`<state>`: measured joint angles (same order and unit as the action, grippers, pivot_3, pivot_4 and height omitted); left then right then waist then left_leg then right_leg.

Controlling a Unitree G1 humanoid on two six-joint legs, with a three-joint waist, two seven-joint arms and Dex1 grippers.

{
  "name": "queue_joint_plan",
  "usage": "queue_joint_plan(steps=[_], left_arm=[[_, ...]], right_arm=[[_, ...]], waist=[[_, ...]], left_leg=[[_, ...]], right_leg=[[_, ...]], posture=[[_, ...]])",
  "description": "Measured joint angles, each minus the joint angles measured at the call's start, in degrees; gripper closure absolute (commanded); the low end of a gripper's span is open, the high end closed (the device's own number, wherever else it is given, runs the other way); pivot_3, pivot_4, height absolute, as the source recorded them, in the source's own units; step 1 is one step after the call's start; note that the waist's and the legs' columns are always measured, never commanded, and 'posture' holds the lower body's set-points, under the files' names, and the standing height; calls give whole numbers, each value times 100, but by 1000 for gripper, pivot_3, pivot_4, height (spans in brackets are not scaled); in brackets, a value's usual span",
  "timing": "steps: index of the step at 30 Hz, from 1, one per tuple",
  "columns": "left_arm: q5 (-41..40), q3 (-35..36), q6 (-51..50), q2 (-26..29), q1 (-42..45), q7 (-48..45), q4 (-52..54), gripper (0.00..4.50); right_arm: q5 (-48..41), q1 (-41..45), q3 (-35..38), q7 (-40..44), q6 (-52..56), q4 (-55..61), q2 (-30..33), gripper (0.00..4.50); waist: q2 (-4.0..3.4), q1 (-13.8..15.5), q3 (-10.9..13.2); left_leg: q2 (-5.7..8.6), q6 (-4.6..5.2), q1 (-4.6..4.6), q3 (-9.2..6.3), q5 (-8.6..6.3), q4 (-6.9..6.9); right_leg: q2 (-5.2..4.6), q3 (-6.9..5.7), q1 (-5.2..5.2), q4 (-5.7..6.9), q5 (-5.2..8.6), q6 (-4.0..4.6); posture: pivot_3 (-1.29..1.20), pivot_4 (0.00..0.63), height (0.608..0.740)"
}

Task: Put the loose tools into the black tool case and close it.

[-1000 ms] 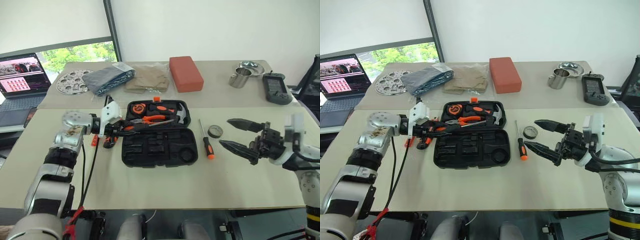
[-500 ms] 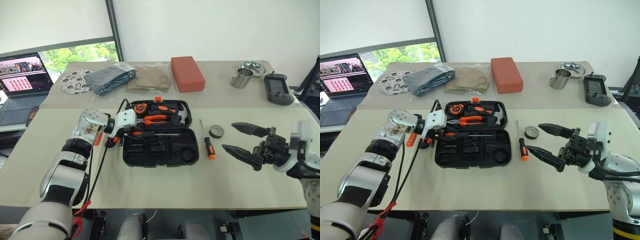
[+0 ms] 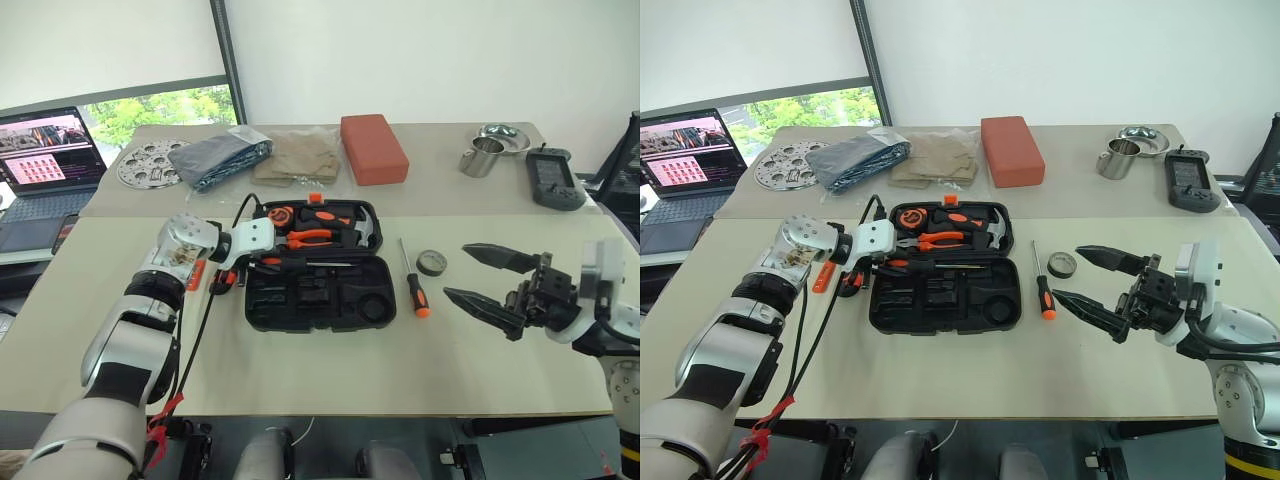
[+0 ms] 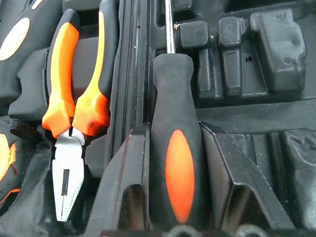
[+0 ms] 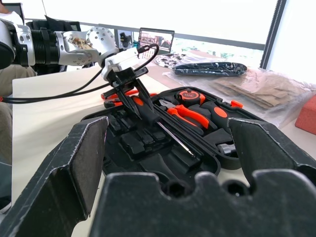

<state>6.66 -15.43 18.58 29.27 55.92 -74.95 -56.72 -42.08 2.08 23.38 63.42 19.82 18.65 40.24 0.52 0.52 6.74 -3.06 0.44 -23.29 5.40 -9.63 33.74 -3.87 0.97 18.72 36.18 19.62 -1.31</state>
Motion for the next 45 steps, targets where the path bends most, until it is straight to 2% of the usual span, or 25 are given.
queue_joint_plan(steps=[4, 12, 15, 16, 24, 34, 45], left_arm=[[2, 36, 4, -7, 1, 161, 3, 248], [-102, 235, -124, 41, 251, 146, 346, 248], [-328, 472, -276, -9, 408, 194, 538, 1006], [-420, 542, -334, -64, 418, 215, 620, 1493], [-861, 766, -648, -663, 1, 236, 524, 4435], [-856, 856, -440, -768, -184, 413, -264, 4435], [-563, 751, 34, -918, -206, 657, -604, 4435]], right_arm=[[1, 32, -1, 8, -28, -4, 0, 0], [9, 111, -10, 26, -63, -43, 0, 0], [22, 138, -37, 31, -66, -89, 0, 0], [23, 152, -48, 34, -67, -98, -1, 0], [26, 197, -94, 60, -126, -144, -32, 0], [27, 101, -89, 47, -188, -145, -32, 0], [26, 35, -51, 31, -190, -143, -30, 0]], waist=[[0, 7, 0], [-1, 10, 1], [-3, 9, 0], [-7, 9, -2], [-16, -21, -3], [-16, 2, -3], [-19, 12, -4]], left_leg=[[1, 0, -3, -2, 0, 3], [0, 0, -7, -3, 0, 3], [0, 0, -6, -3, 0, 3], [1, 0, -5, -3, 0, 4], [-5, 0, -5, -7, 0, 9], [-3, 0, -5, -10, 0, 11], [-1, 0, 4, -15, 0, 12]], right_leg=[[-1, 0, 0, 0, 0, 0], [3, 0, 1, -1, 0, 0], [3, 0, 0, 0, 0, 0], [3, 0, -1, 0, 0, 0], [13, 2, -3, 2, 0, 0], [14, 4, -6, 2, 0, 0], [14, 5, -22, 0, 0, 0]], posture=[[0, 150, 740], [0, 150, 740], [0, 150, 740], [0, 150, 740], [0, 150, 740], [0, 150, 740], [0, 150, 740]])
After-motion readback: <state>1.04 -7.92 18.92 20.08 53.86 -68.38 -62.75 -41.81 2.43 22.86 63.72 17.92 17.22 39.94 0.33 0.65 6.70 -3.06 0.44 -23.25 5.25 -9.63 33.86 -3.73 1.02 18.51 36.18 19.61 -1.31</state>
